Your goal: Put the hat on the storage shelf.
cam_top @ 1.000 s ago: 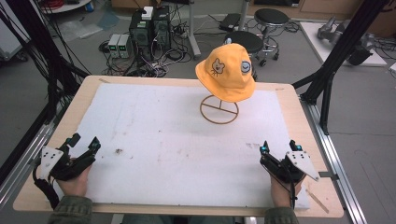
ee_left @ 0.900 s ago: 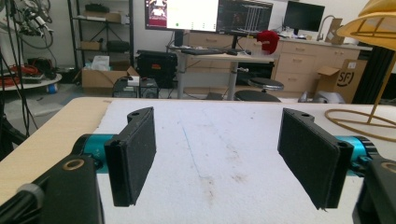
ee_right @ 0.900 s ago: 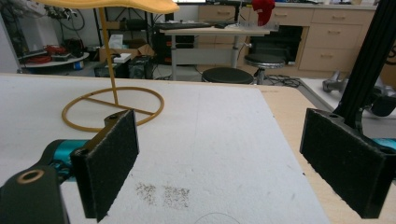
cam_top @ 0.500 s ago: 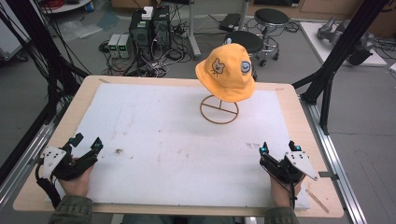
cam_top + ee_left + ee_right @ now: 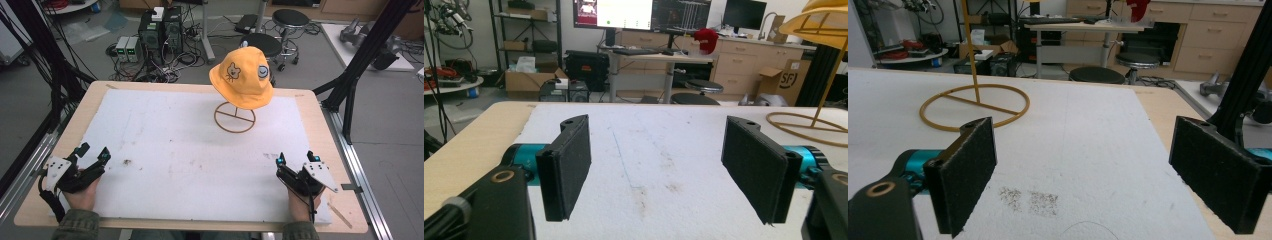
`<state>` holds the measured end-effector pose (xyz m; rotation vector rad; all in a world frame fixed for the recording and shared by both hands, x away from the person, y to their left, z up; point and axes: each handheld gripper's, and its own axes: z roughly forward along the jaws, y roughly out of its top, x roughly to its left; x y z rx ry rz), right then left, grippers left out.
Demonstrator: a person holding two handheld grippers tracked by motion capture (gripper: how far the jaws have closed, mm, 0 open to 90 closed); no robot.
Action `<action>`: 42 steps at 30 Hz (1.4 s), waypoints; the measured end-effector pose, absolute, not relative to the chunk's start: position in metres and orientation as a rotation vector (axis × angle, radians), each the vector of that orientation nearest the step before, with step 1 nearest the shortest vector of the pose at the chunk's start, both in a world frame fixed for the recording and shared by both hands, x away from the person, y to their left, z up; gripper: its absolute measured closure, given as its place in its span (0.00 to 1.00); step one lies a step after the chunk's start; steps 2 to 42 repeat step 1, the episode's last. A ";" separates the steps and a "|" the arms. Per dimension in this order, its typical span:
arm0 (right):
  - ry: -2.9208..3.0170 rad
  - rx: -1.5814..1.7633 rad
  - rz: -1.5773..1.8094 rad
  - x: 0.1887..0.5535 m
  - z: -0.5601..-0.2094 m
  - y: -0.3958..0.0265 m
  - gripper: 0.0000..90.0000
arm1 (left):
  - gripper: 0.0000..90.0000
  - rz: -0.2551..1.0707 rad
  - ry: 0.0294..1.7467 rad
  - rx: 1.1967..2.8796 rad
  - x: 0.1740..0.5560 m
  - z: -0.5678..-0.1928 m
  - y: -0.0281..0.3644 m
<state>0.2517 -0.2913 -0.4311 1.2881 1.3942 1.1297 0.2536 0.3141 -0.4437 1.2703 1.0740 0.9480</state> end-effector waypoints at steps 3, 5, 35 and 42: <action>1.393 1.286 1.130 0.252 -0.431 -0.291 0.12 | 0.31 0.949 1.075 1.272 0.254 -0.444 0.314; 1.393 1.286 1.130 0.252 -0.431 -0.291 0.12 | 0.31 0.949 1.075 1.272 0.254 -0.444 0.314; 1.393 1.286 1.130 0.252 -0.431 -0.291 0.12 | 0.31 0.949 1.075 1.272 0.254 -0.444 0.314; 1.393 1.286 1.130 0.252 -0.431 -0.291 0.12 | 0.31 0.949 1.075 1.272 0.254 -0.444 0.314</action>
